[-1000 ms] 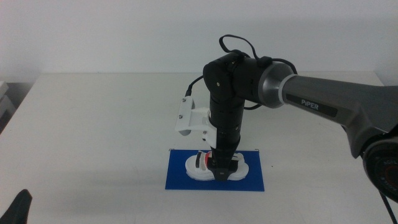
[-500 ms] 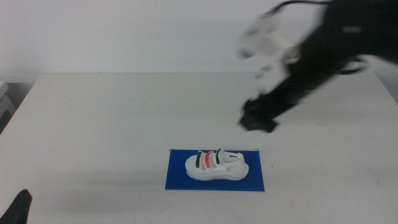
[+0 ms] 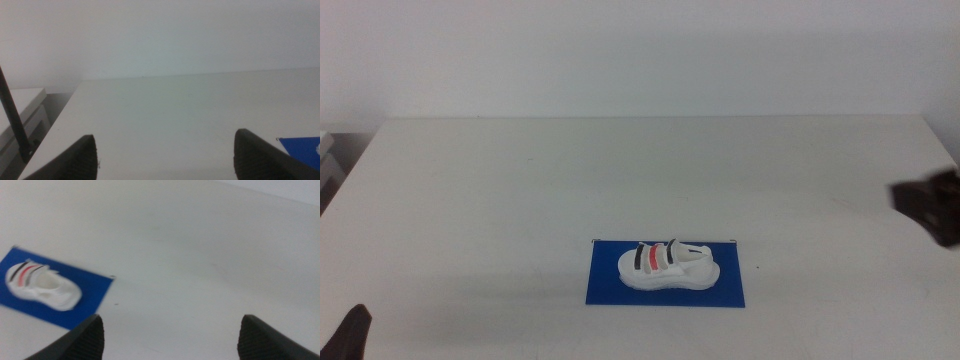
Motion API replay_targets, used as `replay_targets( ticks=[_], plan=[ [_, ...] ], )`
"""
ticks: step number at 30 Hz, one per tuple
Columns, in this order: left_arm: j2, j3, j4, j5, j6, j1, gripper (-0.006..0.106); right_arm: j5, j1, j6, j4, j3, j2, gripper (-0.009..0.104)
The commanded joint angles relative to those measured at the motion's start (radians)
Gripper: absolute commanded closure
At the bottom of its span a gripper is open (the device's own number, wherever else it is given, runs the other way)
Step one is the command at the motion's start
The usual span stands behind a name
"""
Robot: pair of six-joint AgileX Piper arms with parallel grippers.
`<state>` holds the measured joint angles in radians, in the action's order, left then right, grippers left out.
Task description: Use one arm to grab the shoe from the table and place it on the mat.
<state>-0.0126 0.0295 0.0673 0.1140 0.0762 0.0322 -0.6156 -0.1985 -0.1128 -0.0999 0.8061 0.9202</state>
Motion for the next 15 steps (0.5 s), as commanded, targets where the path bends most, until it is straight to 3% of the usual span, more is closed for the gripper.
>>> replay_targets(
  ticks=[1, 8, 15],
  plan=[
    [-0.013, 0.007, 0.010, -0.082, -0.005, 0.004, 0.007, 0.104, 0.046, 0.026, 0.020, -0.048, -0.103, 0.022],
    [-0.013, 0.007, 0.010, -0.082, -0.005, 0.004, 0.007, 0.132, 0.095, 0.003, 0.023, -0.248, -0.378, 0.022],
    [-0.013, 0.007, 0.010, -0.082, -0.005, 0.004, 0.007, 0.147, 0.095, -0.004, 0.082, -0.387, -0.632, 0.022]
  ],
)
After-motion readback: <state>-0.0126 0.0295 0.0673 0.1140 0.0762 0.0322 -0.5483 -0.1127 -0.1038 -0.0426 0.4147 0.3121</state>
